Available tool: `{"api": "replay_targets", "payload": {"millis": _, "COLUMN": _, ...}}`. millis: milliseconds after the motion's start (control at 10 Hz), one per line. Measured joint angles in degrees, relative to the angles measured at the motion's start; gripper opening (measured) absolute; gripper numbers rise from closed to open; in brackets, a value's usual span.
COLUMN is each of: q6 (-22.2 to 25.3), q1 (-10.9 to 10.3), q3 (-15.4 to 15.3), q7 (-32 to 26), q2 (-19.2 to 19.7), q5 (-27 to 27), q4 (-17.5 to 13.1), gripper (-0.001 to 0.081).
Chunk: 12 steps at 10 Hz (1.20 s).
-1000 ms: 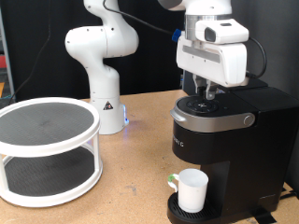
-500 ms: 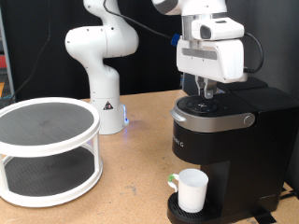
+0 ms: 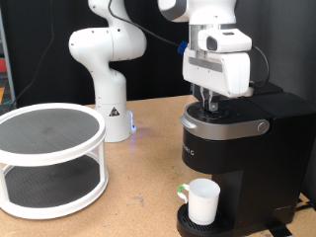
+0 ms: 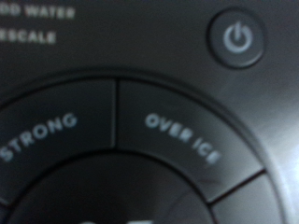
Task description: Make a cup of coffee with the keurig machine
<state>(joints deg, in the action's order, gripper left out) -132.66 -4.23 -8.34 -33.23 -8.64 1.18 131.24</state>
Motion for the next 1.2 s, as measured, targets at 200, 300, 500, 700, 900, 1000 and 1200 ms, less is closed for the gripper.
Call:
{"api": "replay_targets", "payload": {"millis": 200, "q6": -0.16, "q1": 0.00, "q3": 0.00, "q7": 0.69, "q2": 0.26, "q5": 0.63, "q4": 0.03, "gripper": 0.0007}}
{"api": "replay_targets", "payload": {"millis": 300, "q6": -0.14, "q1": 0.00, "q3": 0.00, "q7": 0.70, "q2": 0.30, "q5": 0.63, "q4": 0.00, "gripper": 0.0007}}
{"api": "replay_targets", "payload": {"millis": 500, "q6": 1.20, "q1": 0.00, "q3": 0.03, "q7": 0.70, "q2": 0.73, "q5": 0.63, "q4": -0.73, "gripper": 0.0007}}
{"api": "replay_targets", "payload": {"millis": 700, "q6": 4.49, "q1": 0.03, "q3": 0.09, "q7": 0.74, "q2": 2.07, "q5": 0.63, "q4": -2.82, "gripper": 0.0007}}
{"api": "replay_targets", "payload": {"millis": 900, "q6": 10.06, "q1": 0.05, "q3": 0.18, "q7": 0.75, "q2": 4.25, "q5": 0.63, "q4": -6.31, "gripper": 0.0007}}
{"api": "replay_targets", "payload": {"millis": 1000, "q6": 13.60, "q1": 0.06, "q3": 0.18, "q7": 0.74, "q2": 5.55, "q5": 0.63, "q4": -8.48, "gripper": 0.0007}}
{"api": "replay_targets", "payload": {"millis": 1200, "q6": 19.80, "q1": 0.06, "q3": 0.23, "q7": 0.73, "q2": 7.89, "q5": 1.52, "q4": -12.22, "gripper": 0.0007}}
